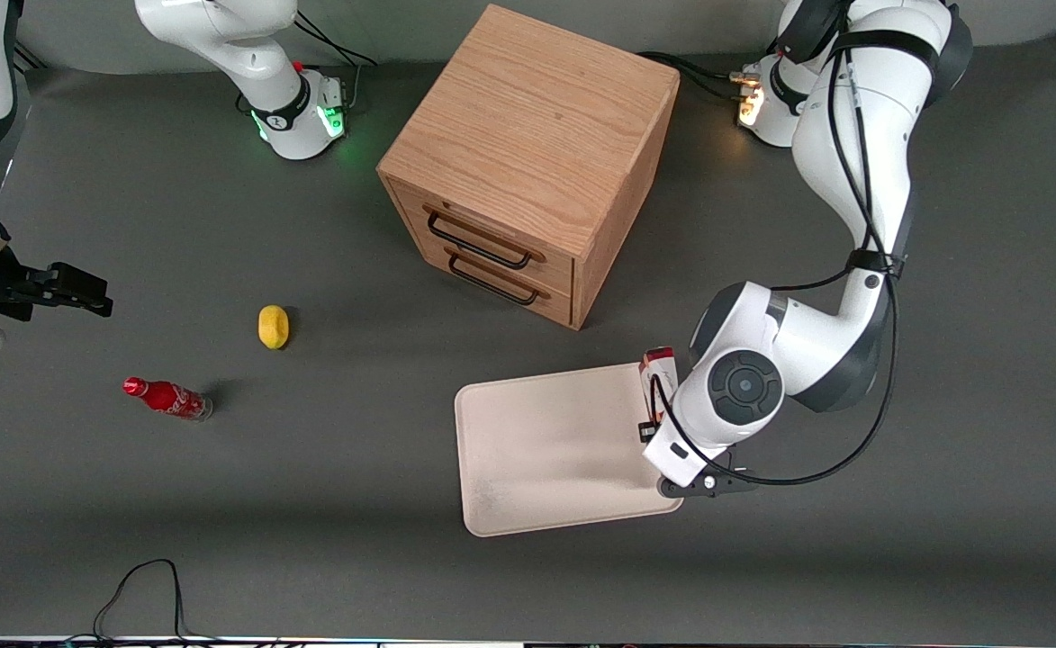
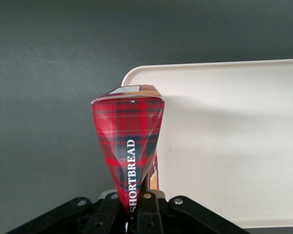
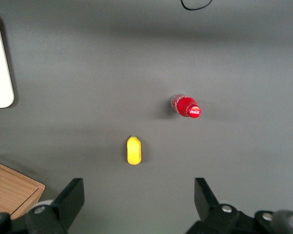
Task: Place red cookie box on tray
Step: 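Carry the box with the left gripper over the white tray's corner, then lower the box onto the tray and open the left gripper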
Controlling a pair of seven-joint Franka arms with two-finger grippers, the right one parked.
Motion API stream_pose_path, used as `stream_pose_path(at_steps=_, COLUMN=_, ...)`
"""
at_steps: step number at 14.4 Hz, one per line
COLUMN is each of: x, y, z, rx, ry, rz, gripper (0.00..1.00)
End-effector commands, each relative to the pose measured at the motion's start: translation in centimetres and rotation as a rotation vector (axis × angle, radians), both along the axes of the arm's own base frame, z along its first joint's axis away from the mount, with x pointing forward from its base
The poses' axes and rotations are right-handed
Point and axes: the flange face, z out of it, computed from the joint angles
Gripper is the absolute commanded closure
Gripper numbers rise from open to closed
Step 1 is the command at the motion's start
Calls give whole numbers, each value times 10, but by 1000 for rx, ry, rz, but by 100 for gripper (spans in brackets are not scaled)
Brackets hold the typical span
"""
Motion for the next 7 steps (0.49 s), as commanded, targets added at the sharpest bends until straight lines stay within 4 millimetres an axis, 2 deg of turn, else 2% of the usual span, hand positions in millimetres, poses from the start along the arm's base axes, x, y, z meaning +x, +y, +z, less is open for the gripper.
stream_pose_path(at_steps=1, x=-16, y=-19, z=-13, rx=18, ry=-30, rz=-16, gripper=100)
stream_pose_path(at_steps=5, x=-30, y=-25, z=-47, rx=12, ry=-37, rz=33, gripper=100)
stream_pose_path(at_steps=7, x=-32, y=-23, z=-53, rx=11, ry=-35, rz=33, gripper=100)
